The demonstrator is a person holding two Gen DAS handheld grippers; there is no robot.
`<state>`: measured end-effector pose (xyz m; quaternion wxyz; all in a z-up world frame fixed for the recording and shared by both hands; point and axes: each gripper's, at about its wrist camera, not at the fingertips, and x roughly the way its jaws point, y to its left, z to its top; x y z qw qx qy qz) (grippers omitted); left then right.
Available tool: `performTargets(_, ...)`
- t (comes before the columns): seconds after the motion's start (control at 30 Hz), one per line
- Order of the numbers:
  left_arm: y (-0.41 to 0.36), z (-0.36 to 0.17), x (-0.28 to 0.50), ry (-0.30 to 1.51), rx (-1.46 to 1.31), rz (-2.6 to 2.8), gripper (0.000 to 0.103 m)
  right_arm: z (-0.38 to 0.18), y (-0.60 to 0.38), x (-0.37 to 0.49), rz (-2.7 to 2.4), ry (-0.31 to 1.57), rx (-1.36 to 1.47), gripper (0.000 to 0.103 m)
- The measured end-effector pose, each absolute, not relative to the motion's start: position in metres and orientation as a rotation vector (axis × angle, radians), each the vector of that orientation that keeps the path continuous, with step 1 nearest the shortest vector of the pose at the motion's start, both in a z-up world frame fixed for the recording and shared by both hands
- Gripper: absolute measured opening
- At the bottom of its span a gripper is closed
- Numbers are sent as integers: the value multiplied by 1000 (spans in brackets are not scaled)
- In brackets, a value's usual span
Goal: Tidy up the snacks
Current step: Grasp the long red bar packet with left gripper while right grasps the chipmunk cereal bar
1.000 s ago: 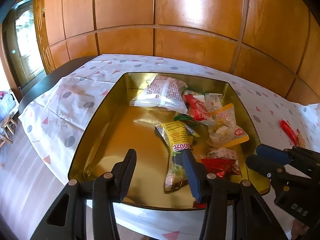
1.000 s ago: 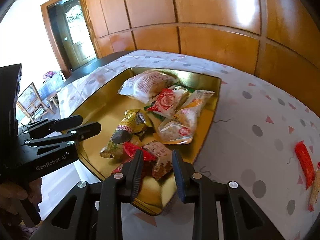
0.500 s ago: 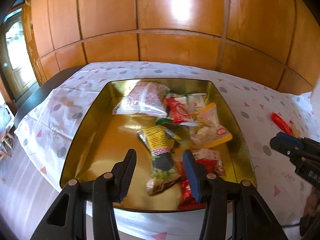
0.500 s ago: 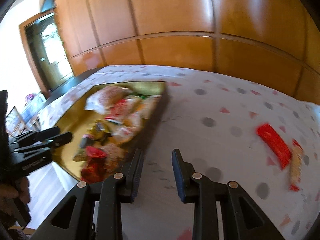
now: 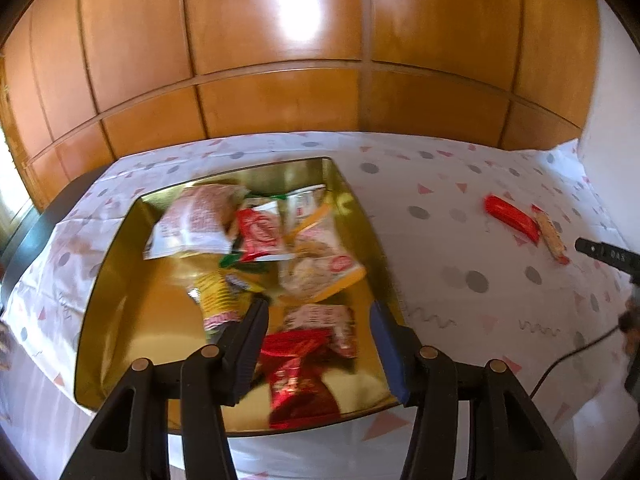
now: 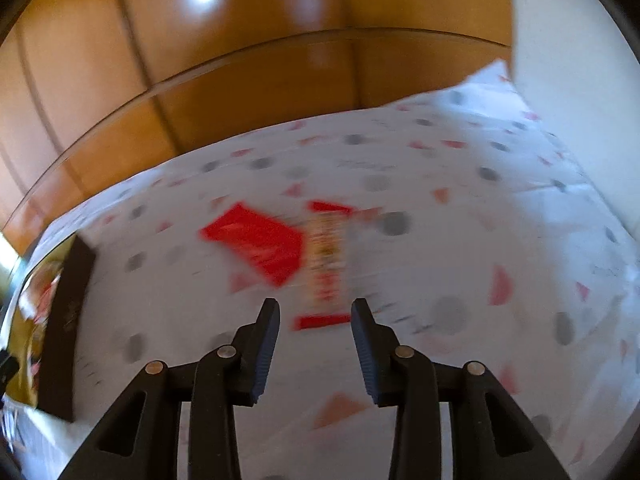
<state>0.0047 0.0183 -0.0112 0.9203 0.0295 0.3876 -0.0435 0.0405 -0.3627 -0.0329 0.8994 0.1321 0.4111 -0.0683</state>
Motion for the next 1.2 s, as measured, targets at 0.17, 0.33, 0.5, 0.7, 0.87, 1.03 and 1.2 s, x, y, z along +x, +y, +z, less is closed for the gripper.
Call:
performTargets(0.17,-1,-8,8,810,65,-148,59,-42,-384,61,-149,886,289,57)
performTargets(0.33,-25,-4,14,813,101,-209,59,-56,-373,93,-98,926,253,58)
performTargets(0.5,-49,-2,20,831,123,-268,60,-76,-367,117,-80,992,208,32)
performTargets(0.7,-82,-2,35,871,132,-351,60,-70,-374,98,-207,911,115,30)
performTargets(0.87,-114,-10,61,959,82,-432,60,-82,-383,85,-261,891,107,30)
performTargets(1.03,-151,-19,94,1031,36,-480,60,-85,-386,83,-248,863,148,30)
performTargets(1.2,-188,-30,127,1111,-25,-505,60,-85,-388,83,-237,848,166,31)
